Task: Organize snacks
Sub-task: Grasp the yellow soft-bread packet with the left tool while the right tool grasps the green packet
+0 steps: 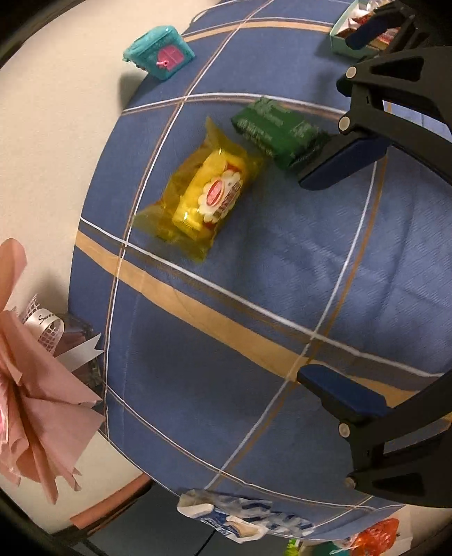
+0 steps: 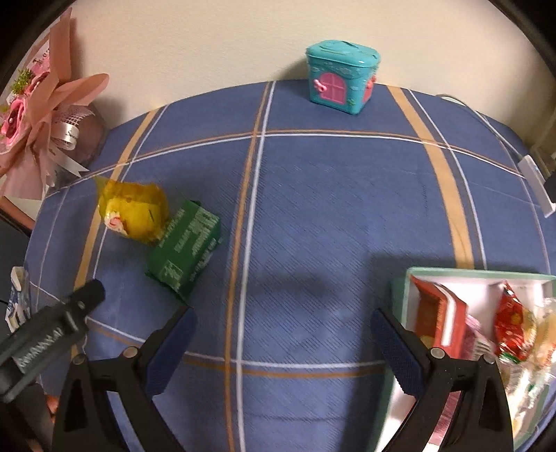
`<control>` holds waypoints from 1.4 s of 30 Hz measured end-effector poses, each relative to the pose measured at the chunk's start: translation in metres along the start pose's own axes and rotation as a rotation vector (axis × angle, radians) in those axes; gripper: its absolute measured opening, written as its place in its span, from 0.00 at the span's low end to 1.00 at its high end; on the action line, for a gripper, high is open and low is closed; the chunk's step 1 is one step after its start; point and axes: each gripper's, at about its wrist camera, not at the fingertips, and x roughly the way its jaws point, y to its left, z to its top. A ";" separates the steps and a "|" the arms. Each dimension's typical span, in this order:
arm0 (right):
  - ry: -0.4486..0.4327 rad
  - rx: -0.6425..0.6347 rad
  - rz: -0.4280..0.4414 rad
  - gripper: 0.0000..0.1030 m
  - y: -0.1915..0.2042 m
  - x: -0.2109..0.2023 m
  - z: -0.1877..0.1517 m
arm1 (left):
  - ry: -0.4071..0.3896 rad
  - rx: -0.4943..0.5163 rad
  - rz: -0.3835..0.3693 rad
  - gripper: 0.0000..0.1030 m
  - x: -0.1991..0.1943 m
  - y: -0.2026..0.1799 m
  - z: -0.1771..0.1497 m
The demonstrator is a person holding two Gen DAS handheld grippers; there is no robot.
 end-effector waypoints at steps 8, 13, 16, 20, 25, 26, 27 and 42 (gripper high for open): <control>-0.029 0.009 0.015 0.99 0.016 0.022 0.015 | -0.016 -0.009 -0.063 0.97 0.003 0.017 0.027; -0.058 -0.016 0.050 0.99 0.034 0.033 0.024 | -0.034 0.021 -0.077 0.97 -0.001 0.016 0.045; -0.079 -0.037 0.061 0.99 0.045 0.039 0.030 | -0.053 0.047 -0.096 0.97 -0.003 0.010 0.056; -0.094 -0.055 0.057 0.99 0.057 0.050 0.040 | -0.032 0.056 -0.136 0.97 0.002 0.001 0.067; -0.086 -0.076 -0.001 0.99 0.059 0.066 0.045 | 0.010 0.027 -0.178 0.97 0.015 -0.010 0.074; -0.082 -0.068 -0.008 0.99 0.056 0.069 0.047 | 0.022 0.016 -0.185 0.97 0.019 -0.013 0.075; -0.080 -0.065 -0.023 0.99 0.054 0.070 0.048 | 0.032 0.005 -0.190 0.97 0.023 -0.015 0.076; -0.075 -0.065 -0.096 0.93 0.012 0.069 0.051 | 0.126 -0.158 -0.141 0.97 0.069 -0.029 0.095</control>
